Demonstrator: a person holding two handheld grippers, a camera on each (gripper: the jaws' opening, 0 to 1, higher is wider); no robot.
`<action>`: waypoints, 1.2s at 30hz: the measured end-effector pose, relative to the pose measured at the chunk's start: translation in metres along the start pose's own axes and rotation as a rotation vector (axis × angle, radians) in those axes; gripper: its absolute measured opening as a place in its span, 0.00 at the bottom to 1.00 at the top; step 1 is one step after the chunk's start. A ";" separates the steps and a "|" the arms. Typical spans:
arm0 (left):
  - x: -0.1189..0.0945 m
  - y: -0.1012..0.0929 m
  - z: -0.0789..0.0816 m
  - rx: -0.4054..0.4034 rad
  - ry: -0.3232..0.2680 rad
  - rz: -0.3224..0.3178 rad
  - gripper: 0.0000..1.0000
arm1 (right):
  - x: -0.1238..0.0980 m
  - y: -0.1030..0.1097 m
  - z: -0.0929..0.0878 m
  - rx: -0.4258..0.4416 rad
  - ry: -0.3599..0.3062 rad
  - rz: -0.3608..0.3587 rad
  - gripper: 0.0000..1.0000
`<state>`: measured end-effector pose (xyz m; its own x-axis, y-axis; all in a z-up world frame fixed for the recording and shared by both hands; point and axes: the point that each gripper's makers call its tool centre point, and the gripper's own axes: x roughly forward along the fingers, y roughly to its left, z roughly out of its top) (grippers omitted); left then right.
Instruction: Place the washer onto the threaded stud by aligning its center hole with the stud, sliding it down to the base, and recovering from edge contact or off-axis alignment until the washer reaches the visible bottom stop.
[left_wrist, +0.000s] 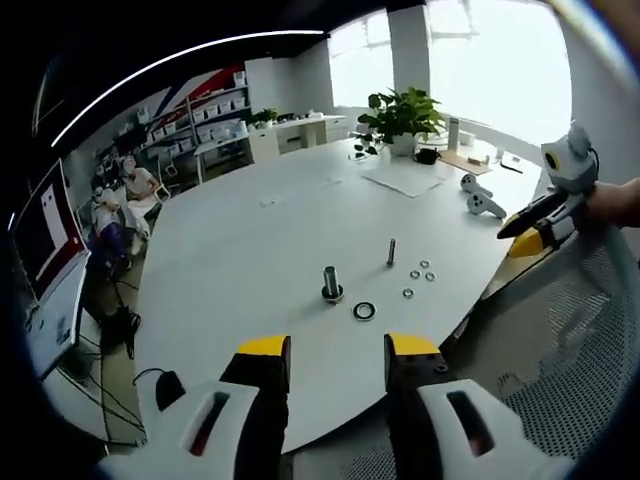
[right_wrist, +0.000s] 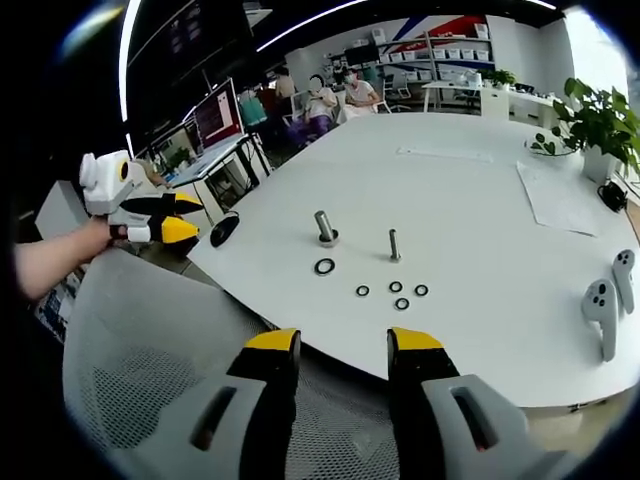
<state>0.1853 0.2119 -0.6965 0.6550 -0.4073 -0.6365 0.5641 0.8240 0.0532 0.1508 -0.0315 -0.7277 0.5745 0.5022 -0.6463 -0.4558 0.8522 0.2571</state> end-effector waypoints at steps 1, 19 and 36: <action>0.000 -0.001 0.000 0.003 0.002 0.000 0.36 | 0.000 0.000 0.001 0.003 -0.004 0.000 0.37; 0.042 -0.025 0.007 0.039 0.109 -0.059 0.37 | 0.000 -0.003 0.002 0.016 -0.010 -0.006 0.37; 0.112 -0.056 0.001 -0.088 0.210 -0.131 0.36 | -0.002 -0.007 0.004 0.031 -0.025 -0.020 0.37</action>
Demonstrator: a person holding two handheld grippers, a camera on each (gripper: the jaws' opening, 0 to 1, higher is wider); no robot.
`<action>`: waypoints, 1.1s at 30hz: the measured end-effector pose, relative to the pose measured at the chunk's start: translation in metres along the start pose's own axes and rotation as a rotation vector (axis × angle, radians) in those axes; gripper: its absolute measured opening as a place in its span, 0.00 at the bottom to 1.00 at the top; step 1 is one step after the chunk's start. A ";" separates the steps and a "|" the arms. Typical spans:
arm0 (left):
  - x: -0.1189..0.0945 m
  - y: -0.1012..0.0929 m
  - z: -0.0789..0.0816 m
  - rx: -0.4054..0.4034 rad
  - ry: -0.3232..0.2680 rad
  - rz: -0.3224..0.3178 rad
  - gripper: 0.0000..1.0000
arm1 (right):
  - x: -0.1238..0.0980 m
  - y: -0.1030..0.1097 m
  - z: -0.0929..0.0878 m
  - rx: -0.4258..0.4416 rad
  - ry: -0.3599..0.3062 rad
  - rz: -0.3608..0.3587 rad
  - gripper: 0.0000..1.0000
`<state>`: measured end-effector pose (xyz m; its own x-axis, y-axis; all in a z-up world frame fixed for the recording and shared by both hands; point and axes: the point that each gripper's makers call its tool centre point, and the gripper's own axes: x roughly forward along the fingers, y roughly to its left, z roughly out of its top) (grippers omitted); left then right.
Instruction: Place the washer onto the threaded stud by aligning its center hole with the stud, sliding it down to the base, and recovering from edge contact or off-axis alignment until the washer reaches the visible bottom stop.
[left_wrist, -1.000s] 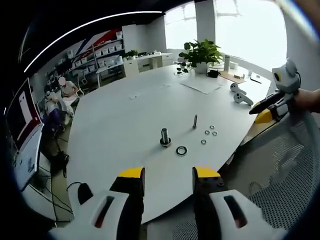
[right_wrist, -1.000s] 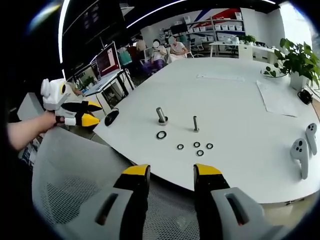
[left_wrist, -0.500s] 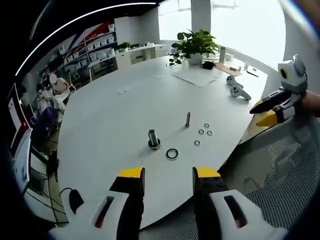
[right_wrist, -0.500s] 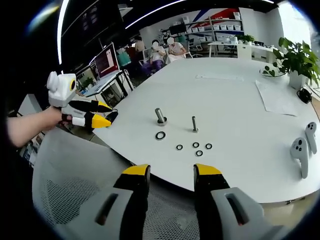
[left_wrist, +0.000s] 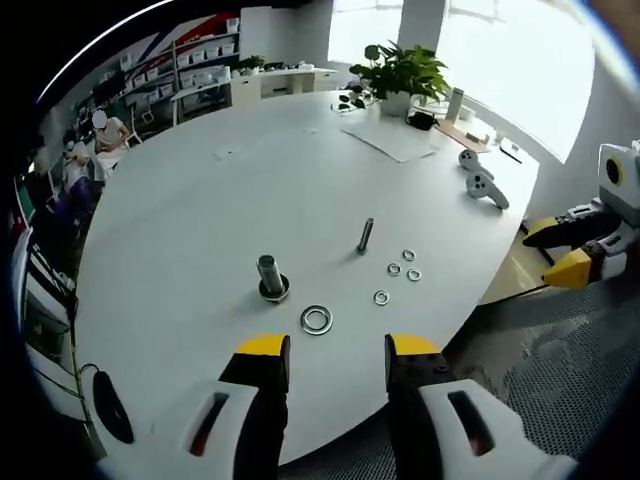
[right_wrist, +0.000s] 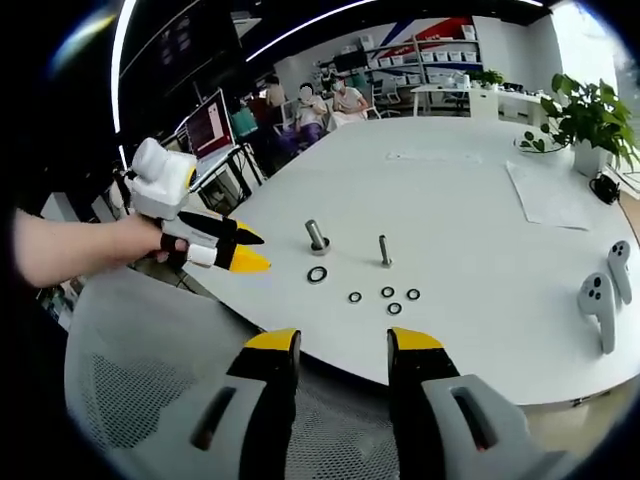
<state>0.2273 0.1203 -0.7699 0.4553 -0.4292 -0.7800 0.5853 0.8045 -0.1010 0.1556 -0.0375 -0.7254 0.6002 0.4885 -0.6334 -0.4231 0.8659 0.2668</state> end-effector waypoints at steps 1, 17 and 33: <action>0.004 0.000 0.000 -0.002 0.004 -0.003 0.36 | 0.000 0.000 0.000 0.000 0.000 0.001 0.37; 0.047 -0.008 -0.009 0.038 0.126 -0.015 0.34 | 0.001 0.003 -0.001 -0.010 0.006 0.012 0.37; 0.070 0.005 -0.013 0.004 0.190 0.001 0.34 | -0.001 0.000 0.001 0.001 -0.006 0.001 0.37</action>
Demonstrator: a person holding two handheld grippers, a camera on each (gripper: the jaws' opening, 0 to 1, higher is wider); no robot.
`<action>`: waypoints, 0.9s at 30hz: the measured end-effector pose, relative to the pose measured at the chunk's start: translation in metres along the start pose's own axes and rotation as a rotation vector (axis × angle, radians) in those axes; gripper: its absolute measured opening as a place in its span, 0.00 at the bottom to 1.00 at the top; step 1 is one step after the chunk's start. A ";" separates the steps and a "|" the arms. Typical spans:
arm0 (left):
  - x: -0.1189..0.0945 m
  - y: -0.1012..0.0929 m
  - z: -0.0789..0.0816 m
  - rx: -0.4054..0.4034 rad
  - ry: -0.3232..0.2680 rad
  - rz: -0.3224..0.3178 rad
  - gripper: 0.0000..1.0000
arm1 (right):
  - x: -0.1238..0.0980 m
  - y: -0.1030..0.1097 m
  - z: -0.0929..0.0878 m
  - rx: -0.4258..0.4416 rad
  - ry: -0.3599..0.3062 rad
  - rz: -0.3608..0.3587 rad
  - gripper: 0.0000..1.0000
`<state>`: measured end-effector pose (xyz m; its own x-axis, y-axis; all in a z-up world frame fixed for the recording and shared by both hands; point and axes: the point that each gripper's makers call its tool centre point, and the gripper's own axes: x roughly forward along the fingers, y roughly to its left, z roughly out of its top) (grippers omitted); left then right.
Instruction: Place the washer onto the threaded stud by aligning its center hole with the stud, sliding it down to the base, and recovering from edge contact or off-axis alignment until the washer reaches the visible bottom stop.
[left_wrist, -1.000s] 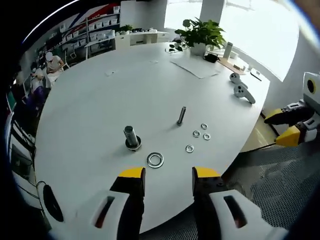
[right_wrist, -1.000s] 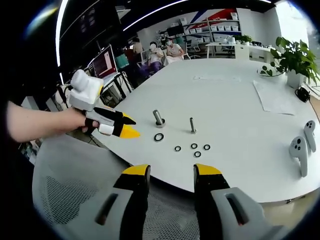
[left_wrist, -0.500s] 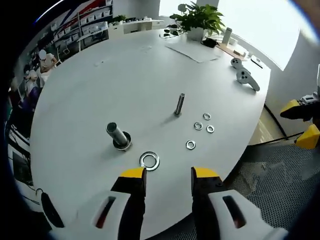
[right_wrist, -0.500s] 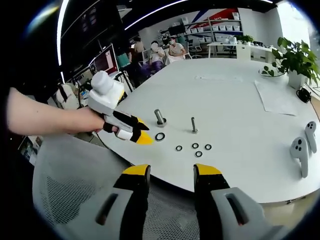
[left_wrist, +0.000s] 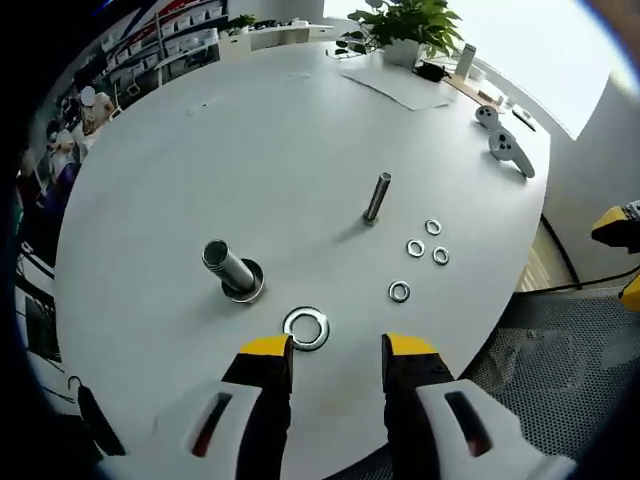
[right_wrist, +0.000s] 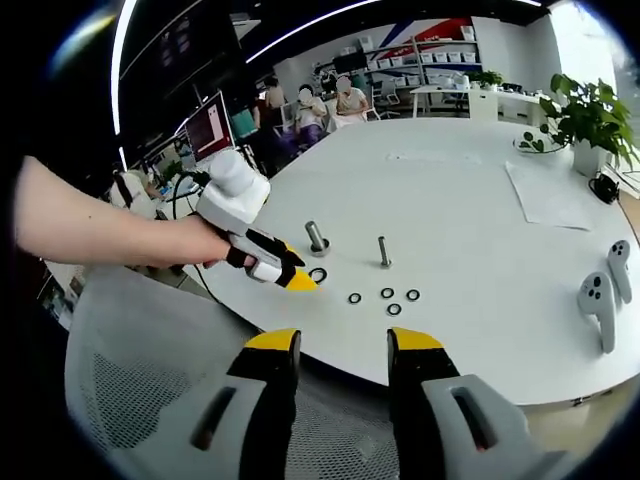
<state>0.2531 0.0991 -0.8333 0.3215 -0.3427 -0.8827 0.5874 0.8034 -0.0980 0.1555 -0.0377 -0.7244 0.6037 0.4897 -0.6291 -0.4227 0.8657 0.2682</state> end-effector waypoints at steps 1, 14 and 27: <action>0.001 0.002 0.001 -0.010 -0.001 0.006 0.34 | 0.000 0.000 0.000 -0.001 0.001 -0.001 0.37; 0.017 0.022 -0.002 -0.056 0.040 0.047 0.32 | -0.001 -0.004 0.002 0.013 -0.013 -0.017 0.37; 0.030 0.024 -0.003 0.043 0.121 0.053 0.27 | -0.002 -0.007 0.003 0.017 -0.017 -0.027 0.37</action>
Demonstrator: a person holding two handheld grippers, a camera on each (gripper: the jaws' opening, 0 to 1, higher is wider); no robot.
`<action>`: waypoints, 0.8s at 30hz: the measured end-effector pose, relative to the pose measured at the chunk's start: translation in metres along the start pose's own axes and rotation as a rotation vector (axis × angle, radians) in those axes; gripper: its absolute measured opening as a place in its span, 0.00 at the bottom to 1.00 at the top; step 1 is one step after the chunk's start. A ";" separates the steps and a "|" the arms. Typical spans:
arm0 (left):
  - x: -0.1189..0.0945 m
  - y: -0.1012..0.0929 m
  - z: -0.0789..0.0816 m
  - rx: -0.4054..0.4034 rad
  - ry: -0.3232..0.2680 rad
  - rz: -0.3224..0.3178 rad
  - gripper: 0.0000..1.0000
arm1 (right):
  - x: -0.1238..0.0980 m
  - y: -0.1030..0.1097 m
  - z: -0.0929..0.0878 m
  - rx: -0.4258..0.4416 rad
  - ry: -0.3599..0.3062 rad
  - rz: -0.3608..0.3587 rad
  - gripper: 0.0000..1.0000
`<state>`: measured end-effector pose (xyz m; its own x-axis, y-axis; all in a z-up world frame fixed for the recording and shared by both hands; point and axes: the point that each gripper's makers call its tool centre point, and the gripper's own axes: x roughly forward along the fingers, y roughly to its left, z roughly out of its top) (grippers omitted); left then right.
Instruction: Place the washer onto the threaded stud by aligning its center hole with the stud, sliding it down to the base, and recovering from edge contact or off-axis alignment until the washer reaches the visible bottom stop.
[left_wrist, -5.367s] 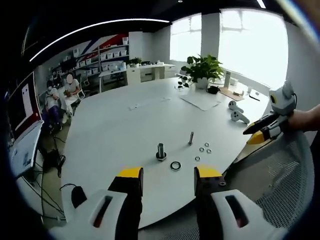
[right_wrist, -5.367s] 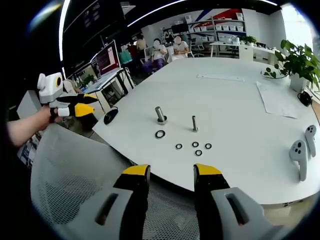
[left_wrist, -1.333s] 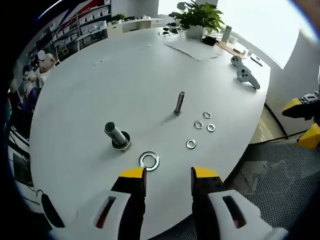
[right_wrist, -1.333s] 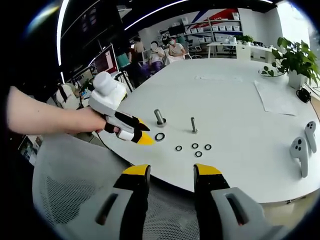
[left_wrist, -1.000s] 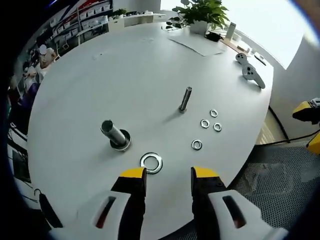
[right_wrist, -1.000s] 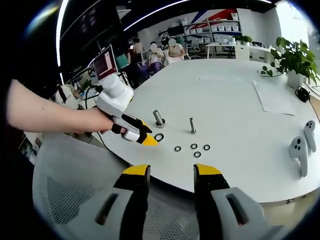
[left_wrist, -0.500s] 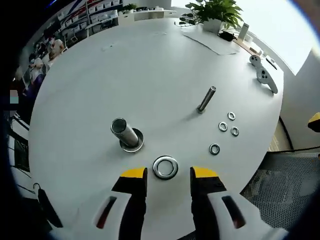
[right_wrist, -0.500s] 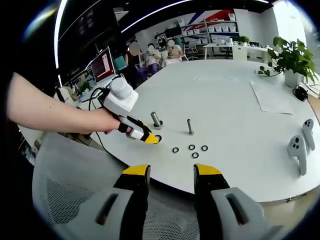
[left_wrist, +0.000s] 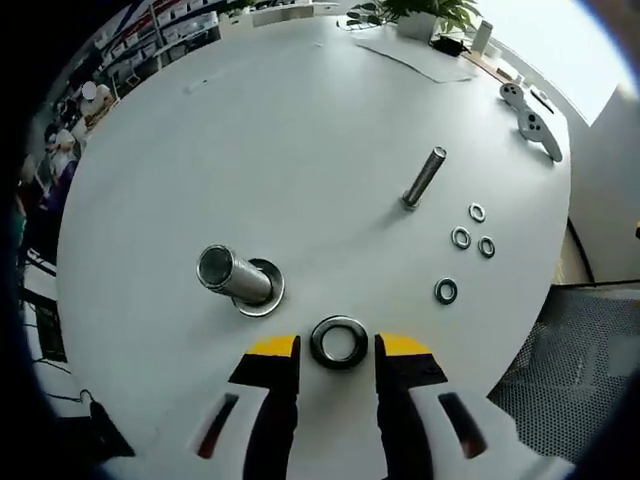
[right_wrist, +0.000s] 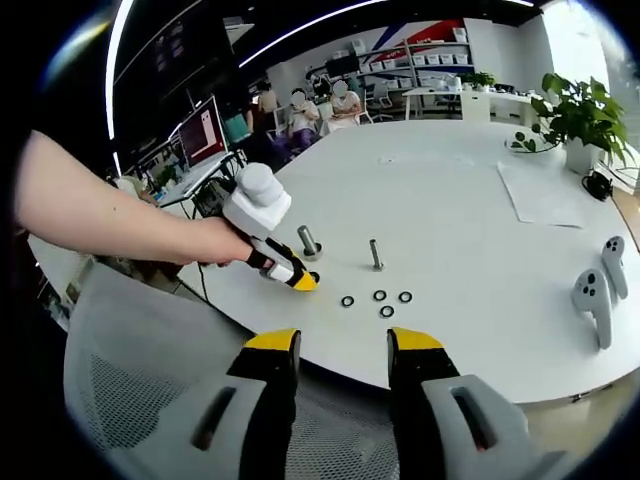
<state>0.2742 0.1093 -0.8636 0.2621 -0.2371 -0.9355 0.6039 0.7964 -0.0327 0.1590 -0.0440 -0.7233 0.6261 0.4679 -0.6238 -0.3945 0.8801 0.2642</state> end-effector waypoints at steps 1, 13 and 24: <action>0.000 0.001 0.000 0.013 0.007 0.005 0.25 | 0.000 0.000 0.000 0.000 0.001 -0.001 0.37; -0.002 0.004 -0.009 0.077 0.077 -0.005 0.21 | 0.001 0.000 0.000 -0.001 0.002 0.001 0.37; -0.007 0.006 -0.022 0.125 0.148 -0.031 0.24 | 0.001 0.000 -0.001 -0.004 0.007 0.002 0.37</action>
<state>0.2596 0.1274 -0.8650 0.1340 -0.1684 -0.9766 0.7014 0.7123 -0.0266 0.1585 -0.0439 -0.7249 0.6205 0.4691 -0.6284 -0.3985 0.8788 0.2626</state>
